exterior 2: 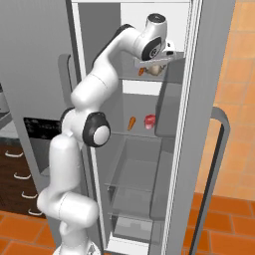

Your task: Place one carrot and one steak in each tupperware on the nearby counter, to pack two identical lunches.

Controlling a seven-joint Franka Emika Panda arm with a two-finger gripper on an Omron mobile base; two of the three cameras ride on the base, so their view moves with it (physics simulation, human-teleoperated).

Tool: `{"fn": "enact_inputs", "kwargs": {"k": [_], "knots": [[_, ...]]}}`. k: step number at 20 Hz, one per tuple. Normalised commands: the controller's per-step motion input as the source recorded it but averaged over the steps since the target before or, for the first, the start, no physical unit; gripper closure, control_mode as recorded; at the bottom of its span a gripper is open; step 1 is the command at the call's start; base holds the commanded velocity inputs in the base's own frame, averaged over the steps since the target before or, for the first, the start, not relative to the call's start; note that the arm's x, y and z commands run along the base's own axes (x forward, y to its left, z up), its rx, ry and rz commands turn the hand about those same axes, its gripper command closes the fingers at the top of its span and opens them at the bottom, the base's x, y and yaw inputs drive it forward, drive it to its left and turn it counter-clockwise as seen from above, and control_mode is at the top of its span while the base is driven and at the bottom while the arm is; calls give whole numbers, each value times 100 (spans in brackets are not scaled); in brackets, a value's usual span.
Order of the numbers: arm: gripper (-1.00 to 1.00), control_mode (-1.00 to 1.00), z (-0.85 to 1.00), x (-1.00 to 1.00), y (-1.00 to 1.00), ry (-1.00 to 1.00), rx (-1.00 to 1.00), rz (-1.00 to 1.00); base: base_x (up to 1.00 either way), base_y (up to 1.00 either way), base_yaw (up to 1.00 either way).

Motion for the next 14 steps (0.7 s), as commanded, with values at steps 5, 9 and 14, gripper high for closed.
{"fn": "enact_inputs", "kwargs": {"k": [5, 9, 14], "knots": [[100, -100, -4, -11, 12, -8, 0, -3, 0, 0, 0], [100, -100, 0, -76, 23, -16, -1, -17, 0, 0, 0], [100, -100, -56, -100, 95, -5, -10, -15, 0, 0, 0]]}}
